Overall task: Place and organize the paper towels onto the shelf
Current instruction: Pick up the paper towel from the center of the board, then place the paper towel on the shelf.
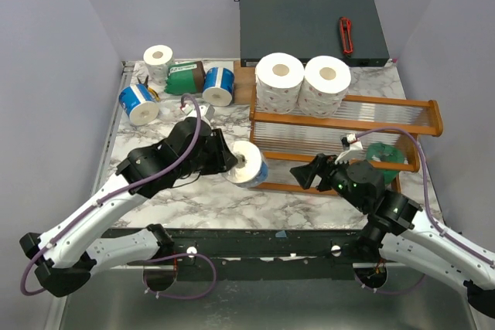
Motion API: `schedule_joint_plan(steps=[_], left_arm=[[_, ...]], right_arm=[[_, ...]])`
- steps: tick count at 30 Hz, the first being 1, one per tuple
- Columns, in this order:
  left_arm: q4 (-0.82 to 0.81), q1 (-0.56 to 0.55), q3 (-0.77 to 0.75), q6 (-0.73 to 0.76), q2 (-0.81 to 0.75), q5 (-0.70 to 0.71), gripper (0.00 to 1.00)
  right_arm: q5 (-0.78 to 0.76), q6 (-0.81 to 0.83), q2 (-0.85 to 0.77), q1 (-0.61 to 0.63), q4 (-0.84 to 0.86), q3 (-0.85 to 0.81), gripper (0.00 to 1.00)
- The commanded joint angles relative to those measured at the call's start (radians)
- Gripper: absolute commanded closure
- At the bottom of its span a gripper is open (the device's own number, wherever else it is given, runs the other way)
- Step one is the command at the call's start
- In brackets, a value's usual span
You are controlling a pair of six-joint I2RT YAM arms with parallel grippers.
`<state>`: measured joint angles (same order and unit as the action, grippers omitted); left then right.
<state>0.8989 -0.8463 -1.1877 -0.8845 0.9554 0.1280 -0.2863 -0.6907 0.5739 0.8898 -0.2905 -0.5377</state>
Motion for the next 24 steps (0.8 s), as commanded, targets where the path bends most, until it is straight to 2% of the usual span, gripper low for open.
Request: schedule_joint_plan(steps=[1, 14, 24], left_arm=[[-0.069, -0.019, -0.066, -0.027, 0.052, 0.012, 0.93], [-0.100, -0.022, -0.237, 0.007, 0.294, -0.019, 0.92], [-0.092, -0.022, -0.297, -0.026, 0.395, 0.000, 0.91]], right_arm=[[0.074, 0.043, -0.002, -0.003, -0.012, -0.041, 0.13], [0.085, 0.061, -0.022, -0.003, -0.025, -0.059, 0.13], [0.089, 0.063, -0.030, -0.003, 0.000, -0.046, 0.13]])
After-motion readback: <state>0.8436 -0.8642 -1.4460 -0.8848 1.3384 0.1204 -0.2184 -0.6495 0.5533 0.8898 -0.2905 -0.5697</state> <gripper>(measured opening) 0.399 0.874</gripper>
